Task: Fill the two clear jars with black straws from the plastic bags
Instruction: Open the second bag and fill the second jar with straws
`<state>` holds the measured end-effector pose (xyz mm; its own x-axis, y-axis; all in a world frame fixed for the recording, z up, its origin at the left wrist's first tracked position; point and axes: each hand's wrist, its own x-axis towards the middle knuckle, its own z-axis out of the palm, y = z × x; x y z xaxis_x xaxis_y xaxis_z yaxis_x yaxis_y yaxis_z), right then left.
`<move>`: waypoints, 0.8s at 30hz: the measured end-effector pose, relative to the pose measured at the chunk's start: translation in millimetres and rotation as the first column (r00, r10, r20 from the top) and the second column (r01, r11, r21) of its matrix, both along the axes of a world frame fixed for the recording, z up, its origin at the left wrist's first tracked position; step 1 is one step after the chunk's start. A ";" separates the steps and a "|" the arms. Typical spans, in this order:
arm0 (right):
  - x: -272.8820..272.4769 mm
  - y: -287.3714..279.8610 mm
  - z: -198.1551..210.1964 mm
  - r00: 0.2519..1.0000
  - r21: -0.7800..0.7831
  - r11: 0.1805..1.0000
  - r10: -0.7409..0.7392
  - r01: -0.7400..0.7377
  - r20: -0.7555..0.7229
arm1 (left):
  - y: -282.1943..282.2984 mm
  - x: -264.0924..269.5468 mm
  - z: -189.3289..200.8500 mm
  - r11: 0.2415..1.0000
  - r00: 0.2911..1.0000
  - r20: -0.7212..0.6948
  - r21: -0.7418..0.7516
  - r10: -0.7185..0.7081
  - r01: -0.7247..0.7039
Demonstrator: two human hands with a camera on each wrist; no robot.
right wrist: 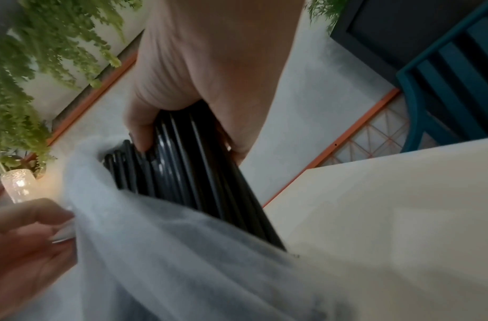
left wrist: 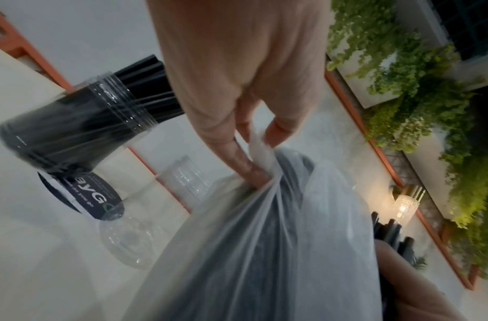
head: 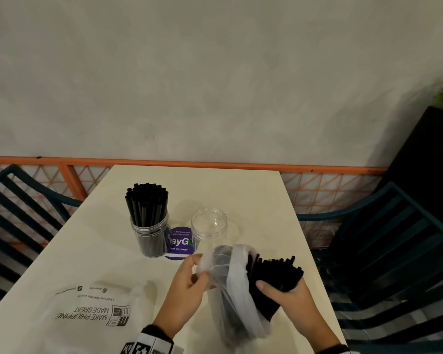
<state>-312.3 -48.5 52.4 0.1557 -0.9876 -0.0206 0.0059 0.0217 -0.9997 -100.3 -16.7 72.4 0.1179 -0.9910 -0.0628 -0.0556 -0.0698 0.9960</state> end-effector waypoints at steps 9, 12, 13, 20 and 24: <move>13.8 0.5 -5.5 0.988 -0.025 0.990 0.134 -0.136 -0.069 | -5.5 -6.8 -5.6 0.994 0.995 0.080 -0.096 0.054 -0.047; 20.9 2.5 -7.4 0.991 -0.004 0.994 0.104 -0.105 -0.084 | -2.6 -9.7 -5.8 0.997 0.994 0.112 -0.082 0.018 -0.008; 21.5 2.6 -10.9 0.994 -0.010 0.996 0.085 -0.085 -0.073 | -1.9 -9.6 -6.4 0.996 0.991 0.133 -0.078 -0.022 0.032; 16.9 4.3 -9.7 0.996 -0.003 0.998 0.059 -0.059 -0.064 | -3.4 -3.9 -6.4 0.989 0.968 -0.217 0.049 -0.125 0.138; 17.1 2.0 -10.2 0.982 -0.001 0.988 0.154 -0.155 -0.106 | -4.8 0.0 -3.0 0.980 0.896 -0.412 0.032 -0.165 0.195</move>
<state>-295.2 -46.4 42.2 0.3041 -0.9519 -0.0364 -0.1025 0.0053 -0.9947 -100.2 -21.6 69.4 -0.1128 -0.9841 -0.1372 0.3333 -0.1676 0.9278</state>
